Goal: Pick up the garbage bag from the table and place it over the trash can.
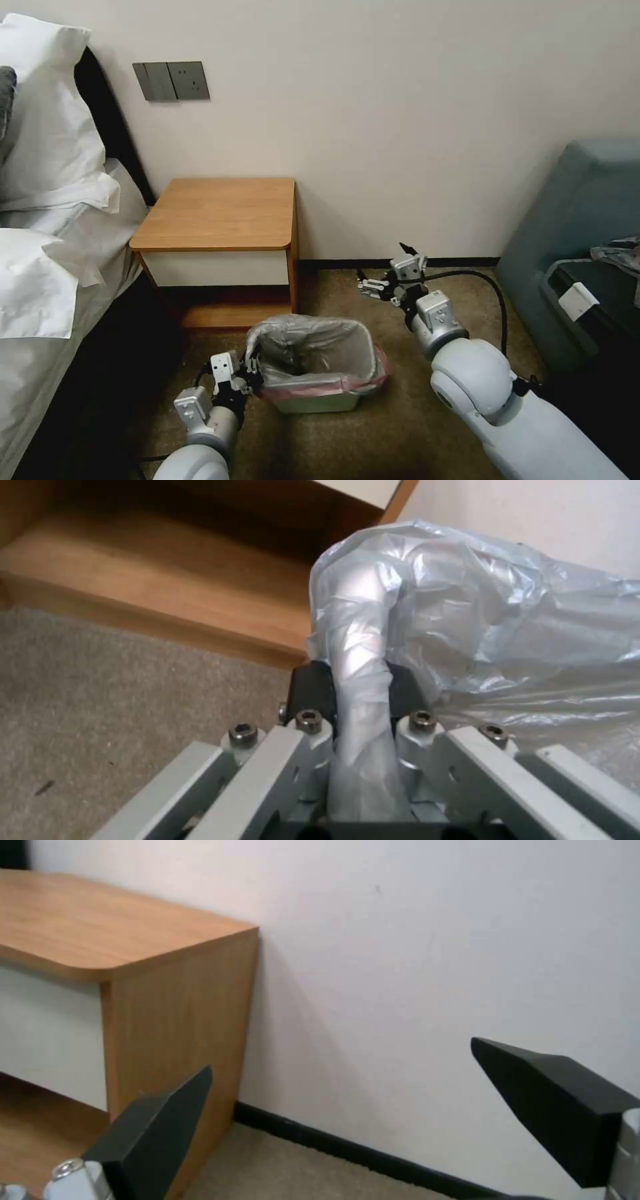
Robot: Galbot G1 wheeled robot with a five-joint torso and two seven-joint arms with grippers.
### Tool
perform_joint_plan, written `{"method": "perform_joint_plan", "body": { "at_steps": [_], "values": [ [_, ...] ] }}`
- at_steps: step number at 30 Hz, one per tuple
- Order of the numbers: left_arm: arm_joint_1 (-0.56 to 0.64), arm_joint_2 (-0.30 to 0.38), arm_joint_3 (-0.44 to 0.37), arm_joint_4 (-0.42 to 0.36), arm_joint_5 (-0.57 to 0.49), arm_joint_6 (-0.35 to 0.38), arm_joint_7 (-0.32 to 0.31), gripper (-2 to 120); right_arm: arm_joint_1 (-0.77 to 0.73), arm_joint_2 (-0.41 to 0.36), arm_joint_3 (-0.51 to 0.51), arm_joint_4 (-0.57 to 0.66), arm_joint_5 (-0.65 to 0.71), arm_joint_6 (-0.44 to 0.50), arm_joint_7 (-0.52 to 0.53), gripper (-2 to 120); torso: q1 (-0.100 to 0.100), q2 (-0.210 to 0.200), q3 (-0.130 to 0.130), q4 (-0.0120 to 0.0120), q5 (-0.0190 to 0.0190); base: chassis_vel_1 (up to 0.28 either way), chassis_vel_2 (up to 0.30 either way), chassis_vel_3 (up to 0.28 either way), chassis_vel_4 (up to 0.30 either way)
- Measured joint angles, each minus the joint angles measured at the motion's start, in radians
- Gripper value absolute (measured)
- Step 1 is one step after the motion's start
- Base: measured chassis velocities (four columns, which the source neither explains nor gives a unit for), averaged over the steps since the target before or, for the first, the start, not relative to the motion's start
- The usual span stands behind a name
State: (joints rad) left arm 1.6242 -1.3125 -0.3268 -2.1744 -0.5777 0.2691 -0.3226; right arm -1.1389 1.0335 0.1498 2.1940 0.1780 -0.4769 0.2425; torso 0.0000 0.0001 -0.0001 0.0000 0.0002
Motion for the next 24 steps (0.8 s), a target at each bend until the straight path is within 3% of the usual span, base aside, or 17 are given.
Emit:
{"method": "perform_joint_plan", "body": {
  "at_steps": [10, 19, 24],
  "values": [
    [-0.012, -0.021, 0.066, 0.053, 0.055, -0.028, -0.029, 5, -0.098, 0.042, 0.067, 0.035, -0.057, 0.019, -0.022, 100, 0.0, 0.0, 0.0, 0.0, -0.0003, 0.0, 0.0, 0.0, 0.0],
    [-0.028, -0.02, 0.065, 0.079, 0.079, -0.028, -0.022, 5, -0.118, 0.047, 0.076, 0.038, -0.076, 0.029, -0.029, 100, 0.0, 0.0, 0.0, 0.0, -0.0002, 0.0, 0.0, 0.0, 0.0],
    [-0.044, -0.02, 0.064, 0.087, 0.081, -0.026, -0.023, 20, -0.132, 0.043, 0.073, 0.04, -0.083, 0.031, -0.03, 100, 0.0, 0.0, 0.0, 0.0001, -0.0002, 0.0, 0.0, 0.0, 0.0]
  ]
}}
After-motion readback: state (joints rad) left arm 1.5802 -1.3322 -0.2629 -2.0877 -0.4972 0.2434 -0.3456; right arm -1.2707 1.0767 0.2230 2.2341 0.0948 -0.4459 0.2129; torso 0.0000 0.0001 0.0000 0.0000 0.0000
